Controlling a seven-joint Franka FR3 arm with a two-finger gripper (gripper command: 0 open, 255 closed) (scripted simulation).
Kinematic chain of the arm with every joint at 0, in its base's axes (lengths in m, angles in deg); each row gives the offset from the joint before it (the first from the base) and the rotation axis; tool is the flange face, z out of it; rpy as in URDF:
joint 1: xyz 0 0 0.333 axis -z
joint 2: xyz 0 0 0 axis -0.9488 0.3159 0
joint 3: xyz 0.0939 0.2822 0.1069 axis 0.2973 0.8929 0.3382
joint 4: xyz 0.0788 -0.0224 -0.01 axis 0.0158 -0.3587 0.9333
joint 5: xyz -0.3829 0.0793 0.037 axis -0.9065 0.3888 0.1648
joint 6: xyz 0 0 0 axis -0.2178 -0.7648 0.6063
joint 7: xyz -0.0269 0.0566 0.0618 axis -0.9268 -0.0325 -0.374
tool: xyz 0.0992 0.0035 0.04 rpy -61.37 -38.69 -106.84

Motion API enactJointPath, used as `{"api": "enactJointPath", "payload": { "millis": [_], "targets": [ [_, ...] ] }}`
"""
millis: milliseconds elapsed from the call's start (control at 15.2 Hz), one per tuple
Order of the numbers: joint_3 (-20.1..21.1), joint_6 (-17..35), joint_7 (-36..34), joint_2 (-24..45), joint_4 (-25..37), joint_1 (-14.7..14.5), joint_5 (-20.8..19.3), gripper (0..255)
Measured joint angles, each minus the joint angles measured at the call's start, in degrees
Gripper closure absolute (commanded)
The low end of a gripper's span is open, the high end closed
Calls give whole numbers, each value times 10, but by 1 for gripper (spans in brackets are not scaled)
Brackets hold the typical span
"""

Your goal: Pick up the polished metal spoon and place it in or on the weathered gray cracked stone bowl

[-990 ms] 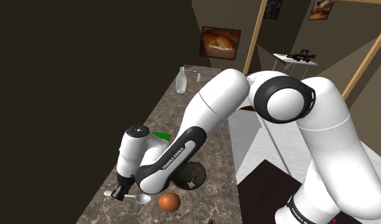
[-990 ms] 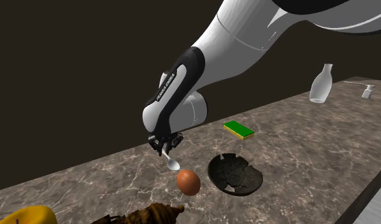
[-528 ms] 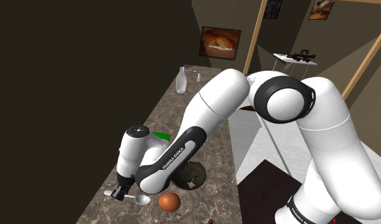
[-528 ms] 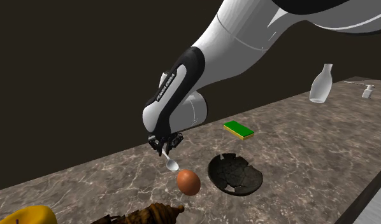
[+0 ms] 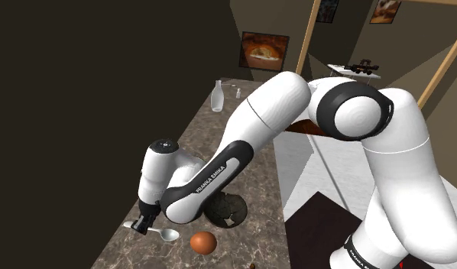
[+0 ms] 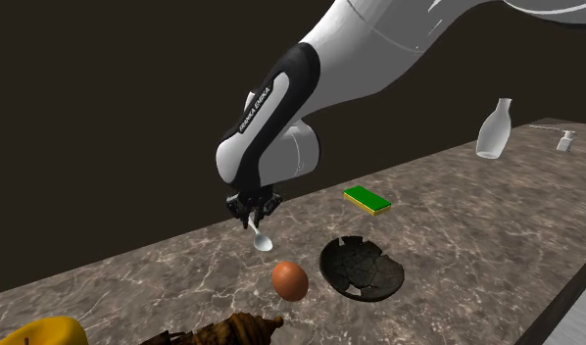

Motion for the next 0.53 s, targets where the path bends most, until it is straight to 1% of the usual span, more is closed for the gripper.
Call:
{"api": "enactJointPath", "payload": {
  "millis": [528],
  "targets": [
    [14,-43,6,-46,-3,10,13,255]
  ]
}}
